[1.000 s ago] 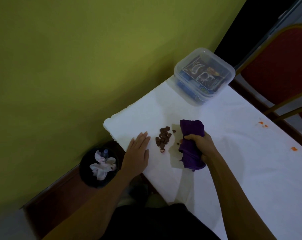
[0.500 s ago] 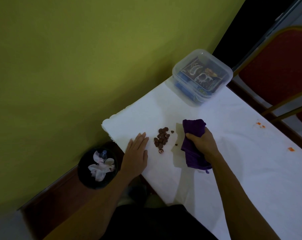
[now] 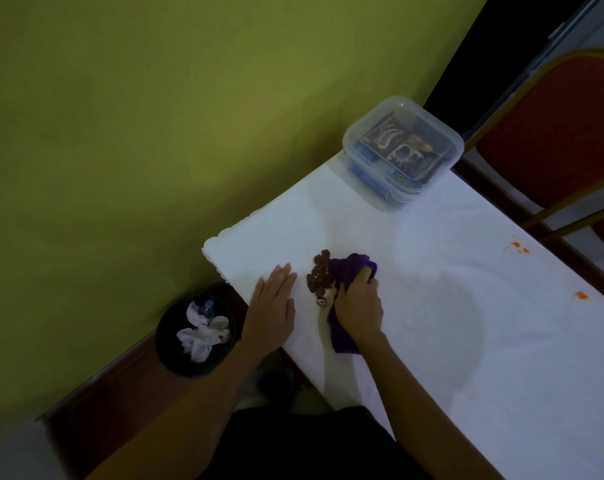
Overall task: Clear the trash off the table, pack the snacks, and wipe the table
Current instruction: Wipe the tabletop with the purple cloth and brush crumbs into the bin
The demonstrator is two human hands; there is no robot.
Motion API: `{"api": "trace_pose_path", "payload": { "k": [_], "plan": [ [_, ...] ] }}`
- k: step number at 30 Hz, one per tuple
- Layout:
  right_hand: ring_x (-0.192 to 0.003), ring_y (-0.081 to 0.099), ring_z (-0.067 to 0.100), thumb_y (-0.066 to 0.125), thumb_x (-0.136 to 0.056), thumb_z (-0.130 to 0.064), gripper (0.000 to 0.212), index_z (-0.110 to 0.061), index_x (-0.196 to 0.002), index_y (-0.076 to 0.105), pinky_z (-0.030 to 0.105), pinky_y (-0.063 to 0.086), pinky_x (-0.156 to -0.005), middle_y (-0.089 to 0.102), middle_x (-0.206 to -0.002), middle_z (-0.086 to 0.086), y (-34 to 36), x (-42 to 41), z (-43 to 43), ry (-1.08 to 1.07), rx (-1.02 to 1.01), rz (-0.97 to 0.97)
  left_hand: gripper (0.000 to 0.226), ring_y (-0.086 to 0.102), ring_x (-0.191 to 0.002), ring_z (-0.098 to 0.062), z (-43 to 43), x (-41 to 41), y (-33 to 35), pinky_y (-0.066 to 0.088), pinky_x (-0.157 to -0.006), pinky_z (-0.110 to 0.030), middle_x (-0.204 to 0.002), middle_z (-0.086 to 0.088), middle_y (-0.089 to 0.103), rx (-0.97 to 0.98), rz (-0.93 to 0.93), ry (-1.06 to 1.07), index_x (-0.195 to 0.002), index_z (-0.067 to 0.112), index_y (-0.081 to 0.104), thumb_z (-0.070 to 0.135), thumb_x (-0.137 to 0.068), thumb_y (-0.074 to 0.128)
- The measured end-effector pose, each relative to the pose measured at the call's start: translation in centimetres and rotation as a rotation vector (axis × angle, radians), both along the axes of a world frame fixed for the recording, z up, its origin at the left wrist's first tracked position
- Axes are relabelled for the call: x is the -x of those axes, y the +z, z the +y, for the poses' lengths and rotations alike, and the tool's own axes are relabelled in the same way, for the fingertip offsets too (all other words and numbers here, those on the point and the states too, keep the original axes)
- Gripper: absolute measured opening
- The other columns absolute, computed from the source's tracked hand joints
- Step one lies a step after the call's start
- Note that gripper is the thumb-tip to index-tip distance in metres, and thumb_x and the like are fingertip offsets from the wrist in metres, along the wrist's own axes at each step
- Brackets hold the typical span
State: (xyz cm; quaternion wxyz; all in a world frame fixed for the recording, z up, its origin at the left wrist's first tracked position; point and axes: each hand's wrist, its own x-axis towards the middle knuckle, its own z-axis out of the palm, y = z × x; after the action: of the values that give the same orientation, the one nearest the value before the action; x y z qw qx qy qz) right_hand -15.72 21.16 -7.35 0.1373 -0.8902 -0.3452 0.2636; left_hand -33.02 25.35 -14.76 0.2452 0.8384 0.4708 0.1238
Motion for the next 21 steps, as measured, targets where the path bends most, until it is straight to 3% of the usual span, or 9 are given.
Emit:
{"api": "trace_pose_path", "payload": {
  "k": [4,10,15,21],
  "plan": [
    [-0.082,0.050,0.025,0.050,-0.100,-0.023,0.036,-0.006,-0.128,0.035,0.037,0.043,-0.068,0.055,-0.113,0.018,1.2,-2.7,0.8,-0.033,-0.078,-0.037,0.054,0.021,-0.151,-0.019,0.2,0.4,0.1,0.016,-0.123,-0.043,-0.161,-0.003,0.030,-0.004,0.013,-0.021,-0.149,0.014,0.040,0.026,-0.098,0.030],
    [-0.099,0.060,0.040,0.051,-0.099,-0.022,0.043,-0.006,-0.135,0.035,0.044,0.046,-0.074,0.053,-0.119,0.020,0.9,-7.3,4.2,-0.025,-0.033,-0.154,0.055,0.019,-0.151,-0.019,0.1,0.7,0.5,0.018,-0.123,-0.044,-0.161,-0.003,0.028,0.001,0.028,-0.029,-0.150,0.015,0.039,0.024,-0.096,0.034],
    [-0.087,0.058,0.029,0.049,-0.098,-0.016,0.029,-0.013,-0.126,0.044,0.038,0.046,-0.068,0.054,-0.113,0.012,-0.3,-6.3,5.4,0.151,-0.049,-0.198,0.056,0.019,-0.151,-0.019,-0.1,1.4,0.6,0.020,-0.123,-0.047,-0.161,-0.003,0.028,0.034,0.015,-0.035,-0.150,0.014,0.038,0.024,-0.095,0.033],
    [-0.086,0.058,0.021,0.054,-0.096,-0.020,0.027,-0.018,-0.123,0.049,0.031,0.047,-0.072,0.056,-0.106,0.005,-0.3,-3.4,5.9,0.604,-0.087,-0.140,0.058,0.020,-0.151,-0.022,-0.7,1.8,0.5,0.022,-0.122,-0.046,-0.161,-0.006,0.027,0.017,-0.012,0.021,-0.150,0.010,0.037,0.028,-0.095,0.030]
  ]
}}
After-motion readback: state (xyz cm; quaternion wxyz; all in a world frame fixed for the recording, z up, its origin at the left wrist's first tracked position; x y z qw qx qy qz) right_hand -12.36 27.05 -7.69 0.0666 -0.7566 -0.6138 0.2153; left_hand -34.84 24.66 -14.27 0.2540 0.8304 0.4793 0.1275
